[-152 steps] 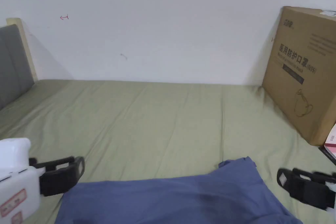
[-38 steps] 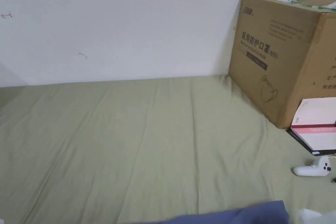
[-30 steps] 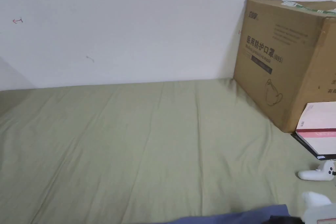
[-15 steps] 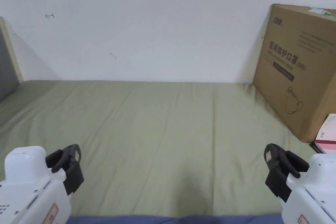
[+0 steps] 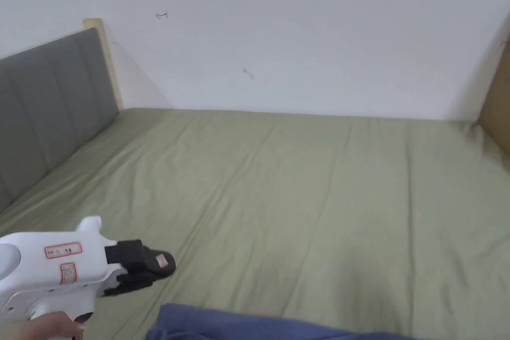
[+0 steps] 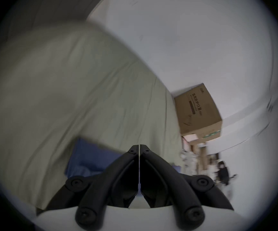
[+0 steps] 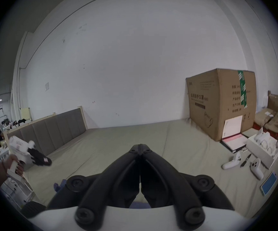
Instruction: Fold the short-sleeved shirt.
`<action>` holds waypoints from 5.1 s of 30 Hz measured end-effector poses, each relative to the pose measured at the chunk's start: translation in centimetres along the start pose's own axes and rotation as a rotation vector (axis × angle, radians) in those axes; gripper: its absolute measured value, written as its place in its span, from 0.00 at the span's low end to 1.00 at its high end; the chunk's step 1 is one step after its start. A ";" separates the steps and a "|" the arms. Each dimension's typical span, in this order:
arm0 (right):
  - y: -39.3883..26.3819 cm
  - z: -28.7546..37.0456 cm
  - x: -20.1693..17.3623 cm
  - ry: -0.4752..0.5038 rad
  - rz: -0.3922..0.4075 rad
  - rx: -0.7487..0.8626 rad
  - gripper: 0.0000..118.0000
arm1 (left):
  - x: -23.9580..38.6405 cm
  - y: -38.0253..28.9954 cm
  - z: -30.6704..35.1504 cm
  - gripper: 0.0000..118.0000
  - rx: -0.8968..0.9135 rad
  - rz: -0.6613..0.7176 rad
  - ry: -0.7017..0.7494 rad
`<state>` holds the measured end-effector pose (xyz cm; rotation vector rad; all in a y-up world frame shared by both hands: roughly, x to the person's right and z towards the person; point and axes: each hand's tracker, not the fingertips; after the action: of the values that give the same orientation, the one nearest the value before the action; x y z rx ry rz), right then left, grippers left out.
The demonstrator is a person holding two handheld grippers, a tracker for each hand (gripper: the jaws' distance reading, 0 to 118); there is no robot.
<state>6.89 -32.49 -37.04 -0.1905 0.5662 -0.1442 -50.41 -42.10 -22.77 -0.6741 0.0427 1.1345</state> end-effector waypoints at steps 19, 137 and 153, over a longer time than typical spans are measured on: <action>-0.4 -4.5 -2.1 0.026 0.021 -0.158 0.00 | -9.1 -5.4 -11.1 1.00 -0.392 0.211 -0.402; 0.8 -2.4 -0.9 0.151 -0.169 -0.240 0.00 | 4.9 -7.0 -4.4 0.07 -0.086 -0.726 0.615; 0.6 2.0 4.3 0.087 -0.302 -0.194 0.00 | 13.4 -17.0 -22.1 0.29 -0.427 -0.423 0.190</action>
<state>11.64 -32.45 -37.72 -0.4610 0.6358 -0.3927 -23.49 -46.78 -37.28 -1.1115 -0.1786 0.6698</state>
